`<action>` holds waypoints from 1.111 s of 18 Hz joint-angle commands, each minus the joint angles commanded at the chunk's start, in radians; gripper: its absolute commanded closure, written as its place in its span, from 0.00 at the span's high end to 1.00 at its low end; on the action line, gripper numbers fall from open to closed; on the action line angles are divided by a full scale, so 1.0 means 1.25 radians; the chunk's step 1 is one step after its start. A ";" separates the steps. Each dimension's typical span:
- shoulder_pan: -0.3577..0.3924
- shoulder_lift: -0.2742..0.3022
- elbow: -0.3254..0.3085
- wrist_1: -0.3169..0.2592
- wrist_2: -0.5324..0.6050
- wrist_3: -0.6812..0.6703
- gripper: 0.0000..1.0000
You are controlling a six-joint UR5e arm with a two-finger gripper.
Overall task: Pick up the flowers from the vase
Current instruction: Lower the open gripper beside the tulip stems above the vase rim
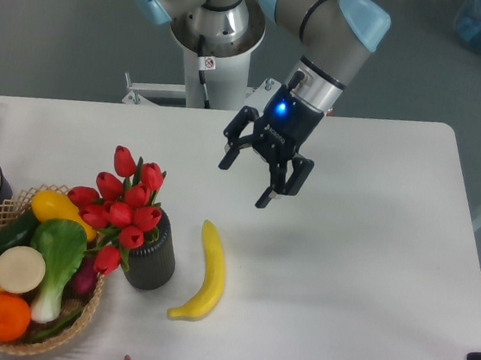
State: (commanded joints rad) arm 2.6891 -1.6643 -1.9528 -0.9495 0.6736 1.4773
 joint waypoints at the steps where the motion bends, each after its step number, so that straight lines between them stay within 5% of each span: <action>1: -0.007 -0.001 -0.001 -0.002 -0.018 -0.006 1.00; 9: -0.079 -0.076 0.039 0.000 -0.101 -0.049 1.00; 20: -0.083 -0.079 0.016 -0.011 -0.177 -0.069 1.00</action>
State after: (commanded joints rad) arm 2.5848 -1.7625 -1.9328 -0.9633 0.4525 1.3914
